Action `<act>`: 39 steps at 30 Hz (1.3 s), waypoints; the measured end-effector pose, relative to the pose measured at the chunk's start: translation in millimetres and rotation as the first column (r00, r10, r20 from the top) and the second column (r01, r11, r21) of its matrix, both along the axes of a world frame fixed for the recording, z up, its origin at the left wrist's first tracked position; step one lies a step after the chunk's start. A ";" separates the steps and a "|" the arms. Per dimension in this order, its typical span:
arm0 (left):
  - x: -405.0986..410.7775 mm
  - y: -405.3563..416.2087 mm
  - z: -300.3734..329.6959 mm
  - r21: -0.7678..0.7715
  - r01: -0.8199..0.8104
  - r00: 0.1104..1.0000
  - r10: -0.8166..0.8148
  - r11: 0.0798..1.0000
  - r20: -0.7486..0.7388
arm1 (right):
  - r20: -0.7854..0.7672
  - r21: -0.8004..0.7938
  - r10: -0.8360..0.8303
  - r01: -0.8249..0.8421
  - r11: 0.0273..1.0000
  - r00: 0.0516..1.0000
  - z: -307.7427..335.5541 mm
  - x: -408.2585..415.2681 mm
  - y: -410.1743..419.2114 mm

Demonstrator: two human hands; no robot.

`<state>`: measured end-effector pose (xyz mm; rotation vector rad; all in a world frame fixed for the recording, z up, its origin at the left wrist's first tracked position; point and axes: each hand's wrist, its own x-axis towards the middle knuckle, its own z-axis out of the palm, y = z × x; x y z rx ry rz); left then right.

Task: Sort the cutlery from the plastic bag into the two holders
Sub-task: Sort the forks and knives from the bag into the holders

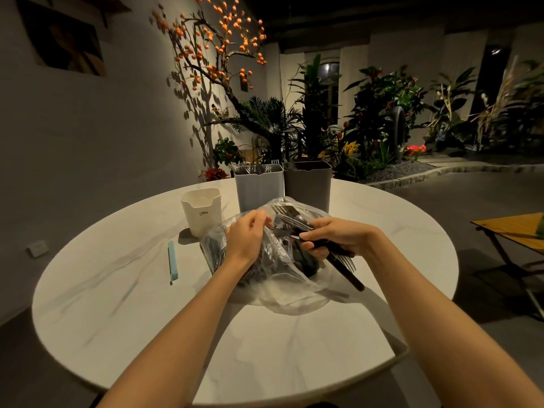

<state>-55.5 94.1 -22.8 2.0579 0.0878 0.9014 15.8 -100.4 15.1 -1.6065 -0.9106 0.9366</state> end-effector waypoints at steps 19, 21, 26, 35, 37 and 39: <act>21.1 27.0 2.2 -0.352 0.184 0.981 -0.195 0.918 0.003 | -0.063 0.299 -0.131 0.144 0.943 0.989 12.5 10.7 25.6; 21.4 23.6 5.2 -0.193 0.104 0.995 -0.104 0.976 0.011 | -0.054 0.316 -0.161 0.170 0.933 0.985 15.0 13.8 28.5; 30.3 14.7 18.2 -0.194 0.115 0.993 -0.120 0.974 -0.014 | -0.048 0.310 -0.160 0.167 0.936 0.986 15.8 19.4 40.8; 49.8 6.7 23.4 -0.356 0.252 0.961 -0.276 0.900 -0.018 | -0.038 0.270 -0.106 0.112 0.956 0.994 12.2 19.1 57.1; 48.0 6.0 20.9 -0.379 0.284 0.947 -0.319 0.881 -0.033 | -0.057 0.273 -0.077 0.090 0.958 0.995 7.7 17.7 58.9; 43.8 4.0 19.0 -0.393 0.298 0.936 -0.348 0.870 -0.061 | -0.032 0.267 -0.092 0.097 0.959 0.995 3.5 14.7 61.0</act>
